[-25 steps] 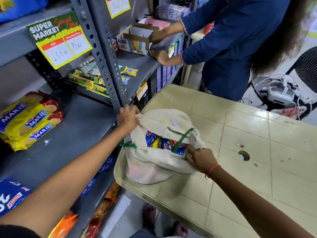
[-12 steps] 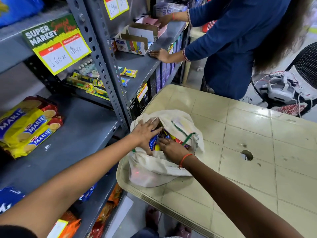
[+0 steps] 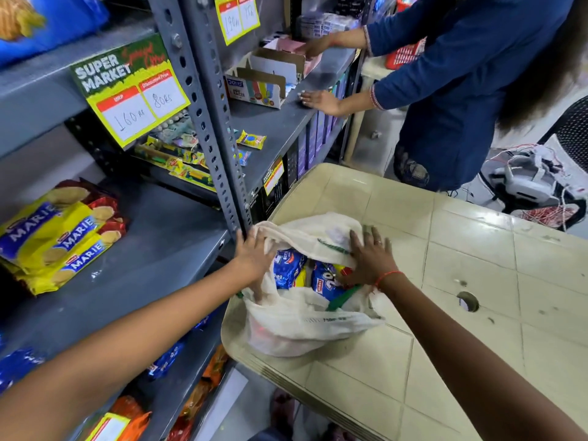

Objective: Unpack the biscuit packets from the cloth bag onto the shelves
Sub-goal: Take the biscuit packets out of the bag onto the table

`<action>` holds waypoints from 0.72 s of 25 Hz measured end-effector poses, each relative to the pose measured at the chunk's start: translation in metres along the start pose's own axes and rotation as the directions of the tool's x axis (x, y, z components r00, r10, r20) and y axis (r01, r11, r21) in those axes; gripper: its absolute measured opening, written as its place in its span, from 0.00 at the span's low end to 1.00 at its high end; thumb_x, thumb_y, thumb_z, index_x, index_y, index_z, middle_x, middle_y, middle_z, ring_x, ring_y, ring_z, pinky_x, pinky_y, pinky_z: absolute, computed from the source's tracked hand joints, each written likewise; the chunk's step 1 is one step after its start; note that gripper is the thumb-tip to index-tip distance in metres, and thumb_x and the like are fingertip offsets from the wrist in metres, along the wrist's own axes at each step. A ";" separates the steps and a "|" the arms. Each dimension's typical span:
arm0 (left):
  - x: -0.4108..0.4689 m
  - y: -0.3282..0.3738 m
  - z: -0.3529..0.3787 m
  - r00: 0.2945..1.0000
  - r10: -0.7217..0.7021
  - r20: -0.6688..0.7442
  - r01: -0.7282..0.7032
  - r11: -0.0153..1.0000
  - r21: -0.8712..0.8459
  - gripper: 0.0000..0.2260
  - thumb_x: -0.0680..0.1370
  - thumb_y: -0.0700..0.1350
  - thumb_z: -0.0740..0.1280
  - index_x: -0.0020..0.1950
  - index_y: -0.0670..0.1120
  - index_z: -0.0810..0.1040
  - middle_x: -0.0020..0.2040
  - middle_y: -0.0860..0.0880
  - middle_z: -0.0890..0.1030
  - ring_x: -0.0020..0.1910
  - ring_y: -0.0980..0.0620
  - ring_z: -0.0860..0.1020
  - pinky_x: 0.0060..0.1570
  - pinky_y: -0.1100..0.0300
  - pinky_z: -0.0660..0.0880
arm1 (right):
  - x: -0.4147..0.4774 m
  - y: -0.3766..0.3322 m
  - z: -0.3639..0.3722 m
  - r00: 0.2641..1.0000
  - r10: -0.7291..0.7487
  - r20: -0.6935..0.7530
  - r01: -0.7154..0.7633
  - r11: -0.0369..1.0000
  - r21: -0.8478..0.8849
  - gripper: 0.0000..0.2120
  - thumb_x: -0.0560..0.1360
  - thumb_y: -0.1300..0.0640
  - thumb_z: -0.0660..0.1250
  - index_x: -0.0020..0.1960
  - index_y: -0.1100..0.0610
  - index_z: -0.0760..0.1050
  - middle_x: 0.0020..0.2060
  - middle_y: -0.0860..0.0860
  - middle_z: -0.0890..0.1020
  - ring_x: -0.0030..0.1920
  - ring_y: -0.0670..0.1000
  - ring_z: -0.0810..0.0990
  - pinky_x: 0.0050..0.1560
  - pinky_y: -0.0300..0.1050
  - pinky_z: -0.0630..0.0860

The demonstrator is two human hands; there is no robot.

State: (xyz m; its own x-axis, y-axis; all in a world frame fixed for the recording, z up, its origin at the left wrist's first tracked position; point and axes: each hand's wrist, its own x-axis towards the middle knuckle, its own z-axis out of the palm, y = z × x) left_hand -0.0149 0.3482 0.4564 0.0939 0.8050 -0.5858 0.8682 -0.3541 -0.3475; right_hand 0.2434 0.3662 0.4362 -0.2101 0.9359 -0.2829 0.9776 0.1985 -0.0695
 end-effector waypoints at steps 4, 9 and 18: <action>0.013 0.023 -0.023 0.894 0.322 -0.311 -0.404 0.880 -0.251 0.27 0.74 0.54 0.68 0.71 0.49 0.66 0.66 0.44 0.73 0.67 0.42 0.69 0.61 0.49 0.70 | -0.011 -0.048 0.018 0.833 -0.482 -0.271 0.502 0.865 0.006 0.10 0.69 0.61 0.71 0.49 0.63 0.79 0.48 0.63 0.81 0.48 0.60 0.82 0.44 0.51 0.81; 0.030 0.007 -0.027 0.968 0.189 -0.164 -0.221 0.953 -0.209 0.56 0.61 0.72 0.69 0.79 0.54 0.43 0.79 0.45 0.50 0.77 0.39 0.54 0.74 0.41 0.54 | 0.004 -0.064 0.021 0.982 -0.159 -0.106 0.154 0.987 -0.053 0.28 0.79 0.52 0.54 0.76 0.61 0.52 0.77 0.60 0.52 0.77 0.59 0.49 0.76 0.58 0.49; 0.040 -0.008 -0.019 0.965 0.252 -0.066 -0.260 0.926 -0.272 0.60 0.58 0.70 0.73 0.78 0.56 0.41 0.80 0.45 0.50 0.77 0.40 0.53 0.76 0.42 0.53 | 0.025 0.030 0.001 0.965 0.227 -0.132 -0.183 0.941 0.284 0.14 0.76 0.55 0.61 0.57 0.61 0.74 0.58 0.63 0.78 0.60 0.62 0.75 0.55 0.54 0.76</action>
State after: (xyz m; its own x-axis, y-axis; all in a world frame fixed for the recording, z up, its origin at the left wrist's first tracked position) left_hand -0.0082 0.3923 0.4498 0.3416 0.7193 -0.6049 0.9125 -0.4080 0.0302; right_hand 0.2674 0.3950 0.4266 0.0208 0.9864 -0.1629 0.9560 -0.0673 -0.2856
